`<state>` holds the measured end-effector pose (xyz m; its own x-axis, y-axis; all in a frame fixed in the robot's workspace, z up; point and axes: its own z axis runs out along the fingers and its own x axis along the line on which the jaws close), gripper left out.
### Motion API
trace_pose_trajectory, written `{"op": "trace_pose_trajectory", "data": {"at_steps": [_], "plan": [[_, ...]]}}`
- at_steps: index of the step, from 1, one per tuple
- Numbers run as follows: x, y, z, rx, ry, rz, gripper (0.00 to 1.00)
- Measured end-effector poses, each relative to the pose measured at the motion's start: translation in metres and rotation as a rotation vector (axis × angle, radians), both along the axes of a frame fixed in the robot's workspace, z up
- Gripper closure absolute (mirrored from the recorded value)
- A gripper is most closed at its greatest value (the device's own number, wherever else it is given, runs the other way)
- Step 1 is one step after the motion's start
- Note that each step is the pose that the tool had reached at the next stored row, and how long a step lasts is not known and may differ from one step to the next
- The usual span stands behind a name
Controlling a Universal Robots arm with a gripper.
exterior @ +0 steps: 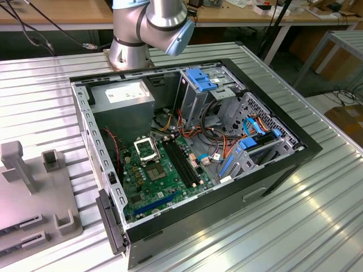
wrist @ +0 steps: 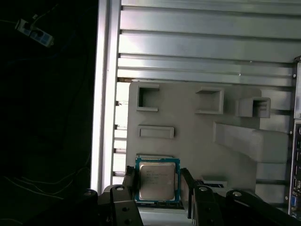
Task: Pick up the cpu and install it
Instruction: 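Reach for the cpu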
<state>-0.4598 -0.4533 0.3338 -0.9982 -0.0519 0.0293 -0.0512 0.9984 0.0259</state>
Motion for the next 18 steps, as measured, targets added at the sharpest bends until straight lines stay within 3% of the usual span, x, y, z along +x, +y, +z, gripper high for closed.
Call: {"op": "trace_pose_trajectory", "data": {"at_steps": [12,18], "plan": [[0.0000,0.0000,0.0041,-0.0001,0.0002,0.000,0.53],[0.0000,0.0000,0.0109,-0.0001,0.0001,0.000,0.53]]}}
